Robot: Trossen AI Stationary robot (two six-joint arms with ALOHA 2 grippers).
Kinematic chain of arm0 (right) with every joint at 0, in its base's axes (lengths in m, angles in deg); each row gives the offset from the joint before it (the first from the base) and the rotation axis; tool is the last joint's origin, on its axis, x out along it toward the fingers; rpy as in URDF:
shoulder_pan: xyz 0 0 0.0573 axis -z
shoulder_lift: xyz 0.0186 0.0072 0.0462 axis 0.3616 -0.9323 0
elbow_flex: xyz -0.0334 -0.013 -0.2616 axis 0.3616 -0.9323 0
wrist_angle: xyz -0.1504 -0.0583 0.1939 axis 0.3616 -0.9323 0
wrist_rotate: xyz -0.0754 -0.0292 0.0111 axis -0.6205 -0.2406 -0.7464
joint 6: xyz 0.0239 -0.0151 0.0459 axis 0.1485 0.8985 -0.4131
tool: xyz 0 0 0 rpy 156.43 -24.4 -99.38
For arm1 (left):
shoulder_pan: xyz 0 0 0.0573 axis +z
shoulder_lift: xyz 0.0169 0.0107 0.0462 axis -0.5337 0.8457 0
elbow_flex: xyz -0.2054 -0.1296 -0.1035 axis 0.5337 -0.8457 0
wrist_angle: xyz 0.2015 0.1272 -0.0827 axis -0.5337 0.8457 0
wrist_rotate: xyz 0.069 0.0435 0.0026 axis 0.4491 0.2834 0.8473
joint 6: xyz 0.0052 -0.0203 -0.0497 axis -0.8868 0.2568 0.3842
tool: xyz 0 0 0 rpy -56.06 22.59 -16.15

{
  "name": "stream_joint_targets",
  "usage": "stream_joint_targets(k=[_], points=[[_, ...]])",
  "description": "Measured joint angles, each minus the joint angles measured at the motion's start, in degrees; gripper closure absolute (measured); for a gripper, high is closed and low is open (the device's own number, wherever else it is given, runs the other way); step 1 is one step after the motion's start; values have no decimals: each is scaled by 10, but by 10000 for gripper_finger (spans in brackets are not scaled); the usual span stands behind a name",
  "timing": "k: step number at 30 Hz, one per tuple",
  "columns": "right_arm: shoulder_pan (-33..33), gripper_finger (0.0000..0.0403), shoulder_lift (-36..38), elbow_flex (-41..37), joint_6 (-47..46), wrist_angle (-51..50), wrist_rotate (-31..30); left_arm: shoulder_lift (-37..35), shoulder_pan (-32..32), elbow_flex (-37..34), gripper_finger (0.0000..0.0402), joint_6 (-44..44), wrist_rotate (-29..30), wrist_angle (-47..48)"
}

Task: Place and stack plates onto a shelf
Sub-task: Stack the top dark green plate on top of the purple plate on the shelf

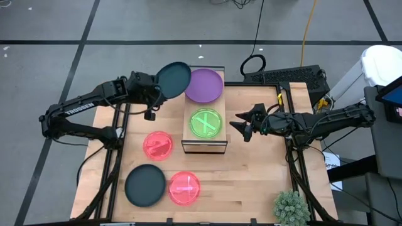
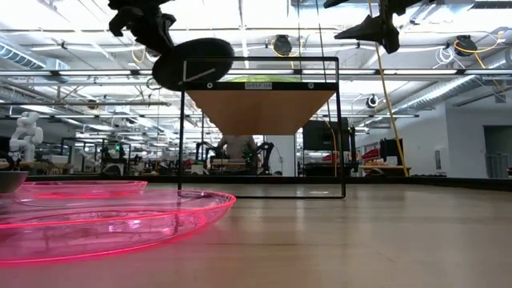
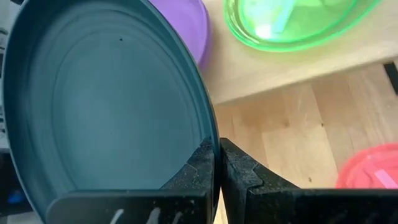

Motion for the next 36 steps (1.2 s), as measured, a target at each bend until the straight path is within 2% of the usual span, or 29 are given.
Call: stream_joint_targets(k=[6, 14, 22, 29, 36], points=[[0, 126, 0, 0, -8, -3, 0, 22, 0, 60, 391, -28, -5, -5], [0, 126, 0, 0, -10, -4, -2, 103, 11, 174, 391, -89, -6, -3], [0, 126, 0, 0, -12, -4, -2, 190, 11, 245, 391, -148, -8, -2], [0, 126, 0, 0, -12, -4, -2, 244, 11, 267, 391, -150, -44, 2], [0, 126, 0, 0, -12, -4, -2, 273, 11, 267, 391, -150, -46, 13]])
